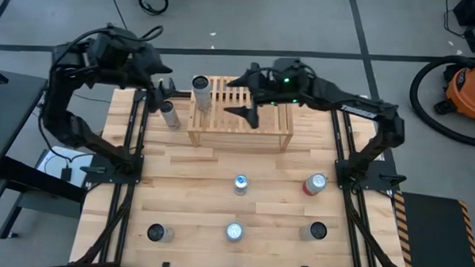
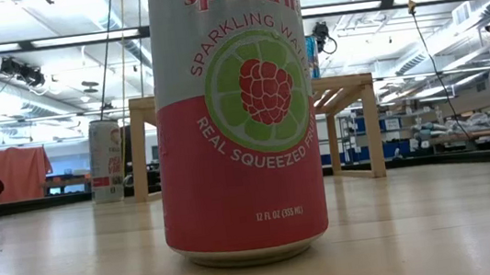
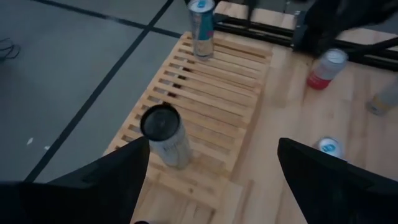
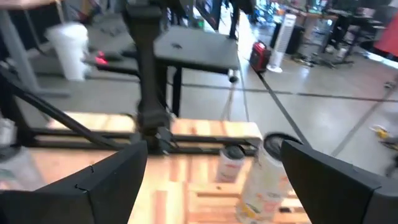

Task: Place canned beverage on shelf
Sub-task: Put the left white and yellow soda can on the shelf

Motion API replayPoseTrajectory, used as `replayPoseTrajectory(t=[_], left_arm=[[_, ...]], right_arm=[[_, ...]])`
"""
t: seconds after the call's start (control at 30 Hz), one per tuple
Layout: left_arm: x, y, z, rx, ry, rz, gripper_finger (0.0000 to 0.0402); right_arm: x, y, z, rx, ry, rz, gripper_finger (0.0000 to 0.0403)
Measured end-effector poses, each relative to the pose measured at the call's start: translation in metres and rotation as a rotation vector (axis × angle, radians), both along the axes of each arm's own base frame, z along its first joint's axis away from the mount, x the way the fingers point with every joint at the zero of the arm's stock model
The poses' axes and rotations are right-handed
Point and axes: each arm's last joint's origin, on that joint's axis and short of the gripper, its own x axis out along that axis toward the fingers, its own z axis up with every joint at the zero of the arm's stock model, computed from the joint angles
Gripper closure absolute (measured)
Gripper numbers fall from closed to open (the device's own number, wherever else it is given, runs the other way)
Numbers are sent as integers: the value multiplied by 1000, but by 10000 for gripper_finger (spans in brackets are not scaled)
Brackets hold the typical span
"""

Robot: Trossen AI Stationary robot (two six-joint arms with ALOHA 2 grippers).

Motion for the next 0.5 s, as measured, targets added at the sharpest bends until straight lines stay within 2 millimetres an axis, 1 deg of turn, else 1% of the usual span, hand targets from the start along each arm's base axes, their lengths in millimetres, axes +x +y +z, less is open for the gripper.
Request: replayPoseTrajectory(t=[0.17, 0.37, 0.5], left_arm=[[-22, -11, 6, -2, -44, -51, 44], [-47, -23, 12, 12, -87, -71, 44], [-59, -29, 14, 6, -113, -60, 44]], right_arm=[[18, -17, -24, -7, 71, -86, 23], [35, -43, -51, 85, 121, -131, 23], [44, -56, -62, 152, 96, -166, 23]])
